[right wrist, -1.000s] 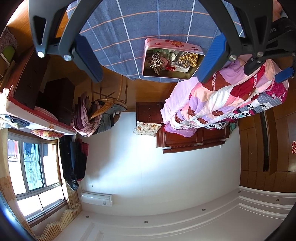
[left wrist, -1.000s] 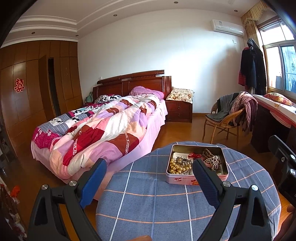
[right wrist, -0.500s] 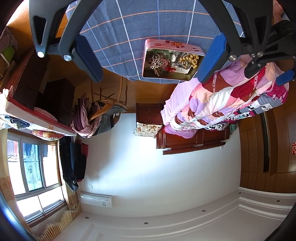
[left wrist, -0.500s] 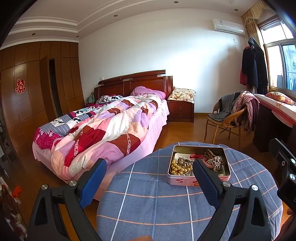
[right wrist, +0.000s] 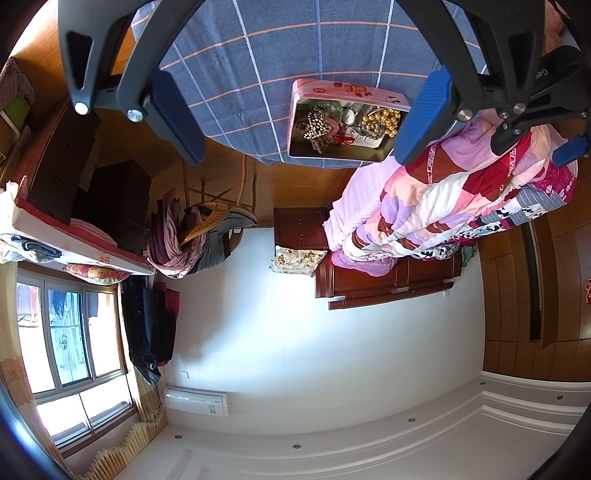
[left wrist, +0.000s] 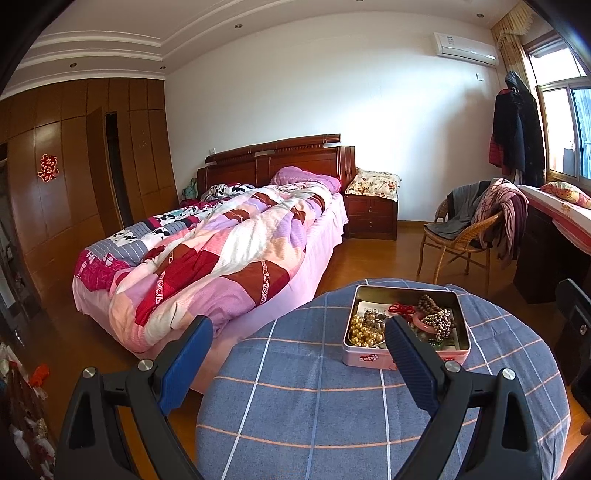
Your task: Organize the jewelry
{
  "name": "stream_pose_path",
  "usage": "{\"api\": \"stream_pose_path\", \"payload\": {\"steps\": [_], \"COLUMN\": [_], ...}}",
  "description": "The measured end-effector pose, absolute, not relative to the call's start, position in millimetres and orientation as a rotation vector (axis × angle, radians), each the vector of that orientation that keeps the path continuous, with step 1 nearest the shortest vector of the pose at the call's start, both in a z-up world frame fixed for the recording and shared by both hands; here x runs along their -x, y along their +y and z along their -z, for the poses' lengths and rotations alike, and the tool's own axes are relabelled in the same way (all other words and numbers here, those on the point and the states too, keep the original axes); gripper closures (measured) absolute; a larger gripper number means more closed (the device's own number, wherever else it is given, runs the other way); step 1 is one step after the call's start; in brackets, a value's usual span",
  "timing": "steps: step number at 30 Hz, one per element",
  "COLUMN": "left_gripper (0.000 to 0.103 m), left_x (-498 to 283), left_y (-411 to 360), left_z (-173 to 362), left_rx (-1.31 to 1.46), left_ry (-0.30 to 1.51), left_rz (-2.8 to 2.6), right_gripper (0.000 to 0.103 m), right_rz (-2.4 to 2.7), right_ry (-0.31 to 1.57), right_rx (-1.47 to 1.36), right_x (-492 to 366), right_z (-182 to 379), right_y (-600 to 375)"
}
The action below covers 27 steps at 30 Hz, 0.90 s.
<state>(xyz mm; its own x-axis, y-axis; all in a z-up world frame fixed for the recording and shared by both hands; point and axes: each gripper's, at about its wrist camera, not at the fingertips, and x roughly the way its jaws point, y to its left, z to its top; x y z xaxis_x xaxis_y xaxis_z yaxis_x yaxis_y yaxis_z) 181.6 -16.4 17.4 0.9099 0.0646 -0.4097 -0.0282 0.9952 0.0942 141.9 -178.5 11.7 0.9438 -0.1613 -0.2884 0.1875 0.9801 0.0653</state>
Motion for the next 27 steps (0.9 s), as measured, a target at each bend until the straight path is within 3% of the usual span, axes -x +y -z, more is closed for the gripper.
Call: {"api": "stream_pose_path", "payload": {"steps": [27], "left_gripper": [0.009], "left_x": [-182], "left_y": [-30], "left_z": [-21], "left_rx": [-0.09], "left_ry": [0.41], "left_rz": [0.073], "right_gripper": [0.0], "right_rz": [0.19], "right_ry": [0.294], "right_rx": [-0.083], "right_x": [-145], "right_z": [-12], "right_y": [-180]}}
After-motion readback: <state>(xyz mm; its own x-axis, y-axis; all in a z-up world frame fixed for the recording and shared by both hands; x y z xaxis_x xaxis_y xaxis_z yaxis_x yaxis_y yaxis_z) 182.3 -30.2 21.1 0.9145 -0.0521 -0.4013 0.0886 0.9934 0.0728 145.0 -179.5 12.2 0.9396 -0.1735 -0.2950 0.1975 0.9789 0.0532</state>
